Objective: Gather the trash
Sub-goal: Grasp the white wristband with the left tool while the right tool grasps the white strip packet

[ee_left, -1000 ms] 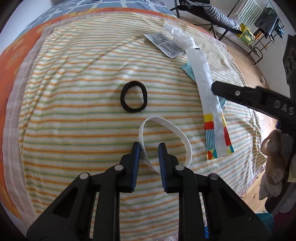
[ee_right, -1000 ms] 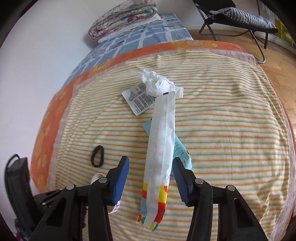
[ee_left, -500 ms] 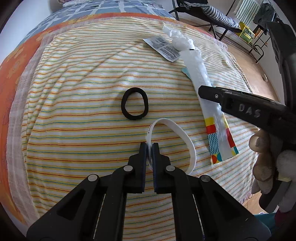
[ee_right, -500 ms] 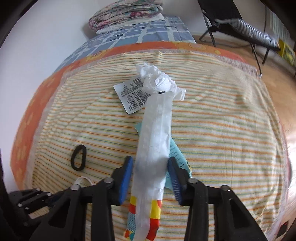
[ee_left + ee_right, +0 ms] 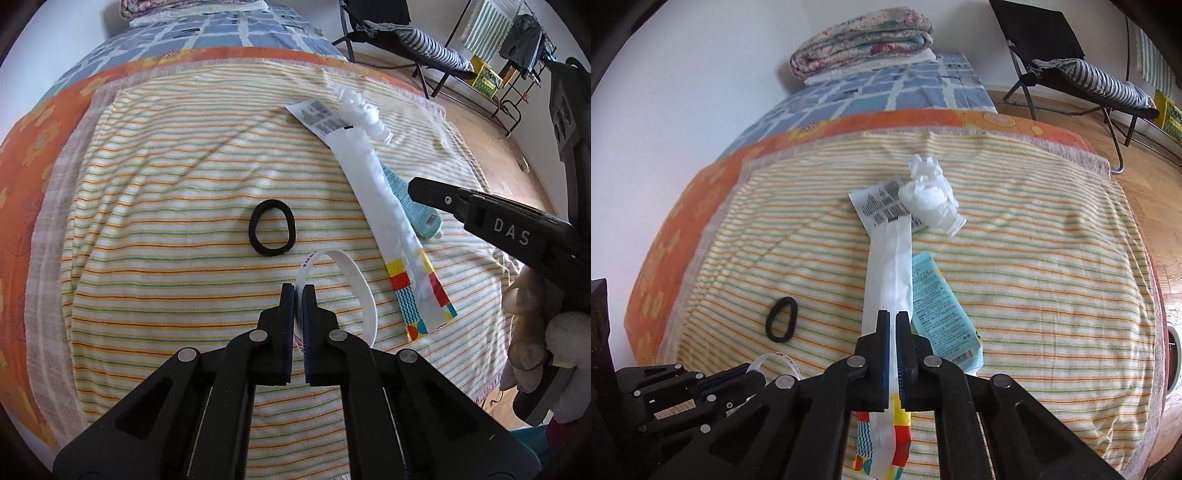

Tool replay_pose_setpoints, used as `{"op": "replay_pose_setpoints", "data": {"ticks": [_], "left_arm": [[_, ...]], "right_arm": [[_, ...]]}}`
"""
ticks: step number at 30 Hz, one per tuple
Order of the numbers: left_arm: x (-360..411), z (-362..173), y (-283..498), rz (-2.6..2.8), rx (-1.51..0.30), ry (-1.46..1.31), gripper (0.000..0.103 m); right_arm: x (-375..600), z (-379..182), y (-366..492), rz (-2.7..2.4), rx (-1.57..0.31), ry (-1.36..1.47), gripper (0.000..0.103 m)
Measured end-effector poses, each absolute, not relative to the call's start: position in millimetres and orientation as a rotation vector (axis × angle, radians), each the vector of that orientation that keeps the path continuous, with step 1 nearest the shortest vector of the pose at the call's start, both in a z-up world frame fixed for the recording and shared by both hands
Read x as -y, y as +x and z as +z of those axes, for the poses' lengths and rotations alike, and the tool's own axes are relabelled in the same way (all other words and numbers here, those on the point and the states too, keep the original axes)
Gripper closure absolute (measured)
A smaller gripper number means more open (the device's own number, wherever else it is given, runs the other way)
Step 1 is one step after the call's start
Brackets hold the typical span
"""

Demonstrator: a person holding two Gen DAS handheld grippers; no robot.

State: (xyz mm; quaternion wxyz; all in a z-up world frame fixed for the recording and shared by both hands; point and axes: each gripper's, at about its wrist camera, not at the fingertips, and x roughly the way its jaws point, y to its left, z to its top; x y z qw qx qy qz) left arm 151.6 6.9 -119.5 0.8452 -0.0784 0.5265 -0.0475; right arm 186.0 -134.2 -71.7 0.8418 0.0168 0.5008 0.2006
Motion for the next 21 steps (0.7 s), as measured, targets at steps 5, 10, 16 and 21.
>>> {"op": "replay_pose_setpoints", "data": {"ticks": [5, 10, 16, 21], "left_arm": [[-6, -118, 150, -0.098, -1.108, -0.159, 0.102], [-10, -119, 148, -0.084, -1.111, -0.155, 0.101], [-23, -119, 145, -0.065, -1.109, -0.170, 0.101], [-26, -115, 141, -0.068, -1.100, -0.172, 0.101]], "right_arm": [[132, -70, 187, 0.462, -1.068, 0.035, 0.100], [127, -85, 189, 0.460, -1.122, 0.032, 0.046], [114, -111, 188, 0.449, -1.178, -0.062, 0.072], [121, -99, 181, 0.471, -1.141, -0.025, 0.090]]}}
